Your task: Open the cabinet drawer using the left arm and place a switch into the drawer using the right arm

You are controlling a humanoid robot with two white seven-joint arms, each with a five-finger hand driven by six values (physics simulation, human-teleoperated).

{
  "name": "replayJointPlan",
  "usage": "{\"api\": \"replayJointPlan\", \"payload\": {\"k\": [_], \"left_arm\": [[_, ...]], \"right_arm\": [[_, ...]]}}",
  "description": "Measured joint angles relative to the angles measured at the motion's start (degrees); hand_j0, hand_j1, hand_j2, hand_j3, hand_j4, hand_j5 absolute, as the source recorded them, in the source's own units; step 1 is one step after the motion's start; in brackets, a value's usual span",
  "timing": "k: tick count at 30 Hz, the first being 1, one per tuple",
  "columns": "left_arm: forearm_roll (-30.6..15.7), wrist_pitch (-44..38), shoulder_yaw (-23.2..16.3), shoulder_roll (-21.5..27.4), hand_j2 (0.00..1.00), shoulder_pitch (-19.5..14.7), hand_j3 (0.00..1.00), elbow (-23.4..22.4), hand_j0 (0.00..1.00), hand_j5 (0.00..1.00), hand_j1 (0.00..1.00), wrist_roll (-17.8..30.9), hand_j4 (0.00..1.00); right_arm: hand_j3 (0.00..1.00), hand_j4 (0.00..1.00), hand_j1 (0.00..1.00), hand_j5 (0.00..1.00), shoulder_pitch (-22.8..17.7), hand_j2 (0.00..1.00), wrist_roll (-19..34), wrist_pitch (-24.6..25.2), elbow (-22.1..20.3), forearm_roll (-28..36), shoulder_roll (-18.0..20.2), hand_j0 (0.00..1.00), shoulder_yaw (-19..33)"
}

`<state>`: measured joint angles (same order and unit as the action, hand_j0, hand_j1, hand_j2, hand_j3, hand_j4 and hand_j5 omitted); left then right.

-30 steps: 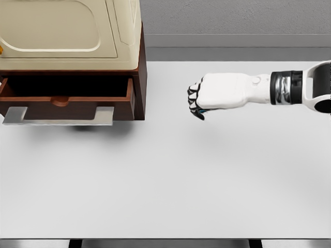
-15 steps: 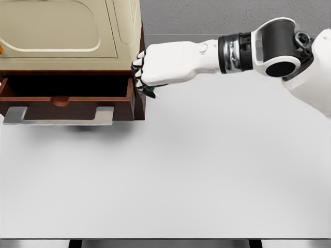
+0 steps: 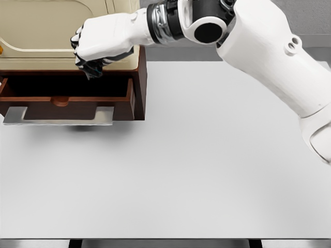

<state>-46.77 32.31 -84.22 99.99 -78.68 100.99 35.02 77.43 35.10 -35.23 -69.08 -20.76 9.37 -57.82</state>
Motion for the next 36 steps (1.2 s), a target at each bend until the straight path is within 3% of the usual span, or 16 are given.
{"api": "replayJointPlan", "payload": {"k": [6, 15, 16, 17, 18, 19, 20, 36], "left_arm": [[0.0, 0.0, 0.0, 0.0, 1.0, 0.0, 1.0, 0.0, 1.0, 1.0, 1.0, 0.0, 1.0], [0.0, 0.0, 0.0, 0.0, 1.0, 0.0, 1.0, 0.0, 1.0, 1.0, 1.0, 0.0, 1.0], [0.0, 0.0, 0.0, 0.0, 1.0, 0.0, 1.0, 0.0, 1.0, 1.0, 1.0, 0.0, 1.0], [0.0, 0.0, 0.0, 0.0, 1.0, 0.0, 1.0, 0.0, 1.0, 1.0, 1.0, 0.0, 1.0], [0.0, 0.0, 0.0, 0.0, 1.0, 0.0, 1.0, 0.0, 1.0, 1.0, 1.0, 0.0, 1.0], [0.0, 0.0, 0.0, 0.0, 1.0, 0.0, 1.0, 0.0, 1.0, 1.0, 1.0, 0.0, 1.0], [0.0, 0.0, 0.0, 0.0, 1.0, 0.0, 1.0, 0.0, 1.0, 1.0, 1.0, 0.0, 1.0], [0.1, 0.0, 0.0, 0.0, 1.0, 0.1, 1.0, 0.0, 1.0, 1.0, 1.0, 0.0, 1.0]], "right_arm": [[0.26, 0.26, 0.26, 0.26, 1.0, 0.26, -0.4, 0.3, 7.2, 1.4, -4.4, 0.26, -1.4], [0.28, 0.28, 0.28, 0.28, 1.1, 0.28, -0.7, 0.9, 10.3, 3.4, -6.8, 0.28, -2.7], [0.33, 0.33, 0.33, 0.33, 1.1, 0.33, -0.8, 0.9, 10.4, 3.5, -6.9, 0.33, -2.8], [0.44, 0.44, 0.44, 0.44, 1.1, 0.44, -0.8, 0.9, 10.5, 3.5, -6.9, 0.44, -2.8], [0.62, 0.62, 0.62, 0.62, 1.1, 0.62, -0.9, 1.0, 10.6, 3.6, -7.0, 0.62, -2.8], [0.91, 0.91, 0.91, 0.91, 1.1, 0.91, -0.9, 1.0, 10.6, 3.6, -7.0, 0.91, -2.9], [0.98, 0.98, 0.98, 0.98, 1.1, 0.98, -0.9, 1.1, 10.6, 3.3, -7.0, 0.98, -2.9], [1.0, 1.0, 1.0, 1.0, 1.2, 1.0, -0.1, 0.3, 10.4, 1.8, -7.1, 1.0, -2.8]]}}
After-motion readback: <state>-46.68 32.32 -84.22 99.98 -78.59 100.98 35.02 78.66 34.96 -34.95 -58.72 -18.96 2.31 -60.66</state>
